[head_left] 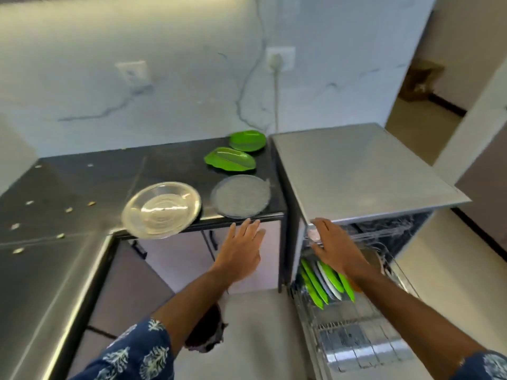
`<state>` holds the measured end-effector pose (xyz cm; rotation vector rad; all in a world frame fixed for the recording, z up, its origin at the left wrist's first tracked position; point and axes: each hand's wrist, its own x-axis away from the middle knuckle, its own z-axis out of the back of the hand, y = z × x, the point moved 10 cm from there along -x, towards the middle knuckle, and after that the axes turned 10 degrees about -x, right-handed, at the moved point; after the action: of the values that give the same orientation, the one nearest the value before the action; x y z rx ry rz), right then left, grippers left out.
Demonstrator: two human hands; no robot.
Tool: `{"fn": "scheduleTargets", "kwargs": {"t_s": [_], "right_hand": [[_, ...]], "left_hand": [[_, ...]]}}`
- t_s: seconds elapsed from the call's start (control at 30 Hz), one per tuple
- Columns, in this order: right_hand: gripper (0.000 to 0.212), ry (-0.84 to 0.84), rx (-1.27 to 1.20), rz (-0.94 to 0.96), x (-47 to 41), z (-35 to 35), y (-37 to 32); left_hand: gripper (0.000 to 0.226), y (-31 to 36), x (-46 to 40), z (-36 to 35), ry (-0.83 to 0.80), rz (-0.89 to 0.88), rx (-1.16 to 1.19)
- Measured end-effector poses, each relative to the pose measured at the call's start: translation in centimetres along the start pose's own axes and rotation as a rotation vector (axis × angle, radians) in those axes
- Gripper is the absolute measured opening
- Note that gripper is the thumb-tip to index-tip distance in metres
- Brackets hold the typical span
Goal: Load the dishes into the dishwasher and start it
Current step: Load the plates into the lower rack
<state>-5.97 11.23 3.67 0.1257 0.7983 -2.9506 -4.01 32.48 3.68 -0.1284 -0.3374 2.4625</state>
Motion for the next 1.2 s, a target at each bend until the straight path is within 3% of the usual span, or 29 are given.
{"fn": "scheduleTargets", "kwargs": {"t_s": [0.13,0.3,0.6,0.7,0.87,1.03,1.2], "right_hand": [[0.057,-0.061,0.031,0.135,-3.3,-3.1,-9.9],[0.050,-0.170,0.067,0.193,-7.8,-7.5,-16.8],[0.051,-0.318,0.273,0.153,-16.7,-13.5,-13.7],[0.043,-0.309,0.404,0.240,-17.8,-14.8,-12.3],[0.042,-0.260,0.387,0.362,-18.0,-15.5,-10.5],[0.034,-0.122,0.258,0.505,-15.5,-11.6,-10.3],[0.023,0.059,0.071,0.484,-12.5,-5.0,-8.8]], "left_hand": [[0.059,-9.4,6.3,-0.7,-0.053,0.203,0.036],[0.051,-16.7,10.9,-2.7,-0.045,0.344,0.126],[0.050,-20.6,6.2,-5.1,-0.012,0.355,0.245],[0.047,-21.0,2.6,-5.8,0.018,0.323,0.329],[0.044,-20.2,-2.6,-8.6,-0.027,0.360,0.657],[0.061,-19.1,-6.6,-10.5,-0.166,0.527,0.957],[0.070,-15.1,-8.6,-12.8,-0.344,0.719,1.702]]}}
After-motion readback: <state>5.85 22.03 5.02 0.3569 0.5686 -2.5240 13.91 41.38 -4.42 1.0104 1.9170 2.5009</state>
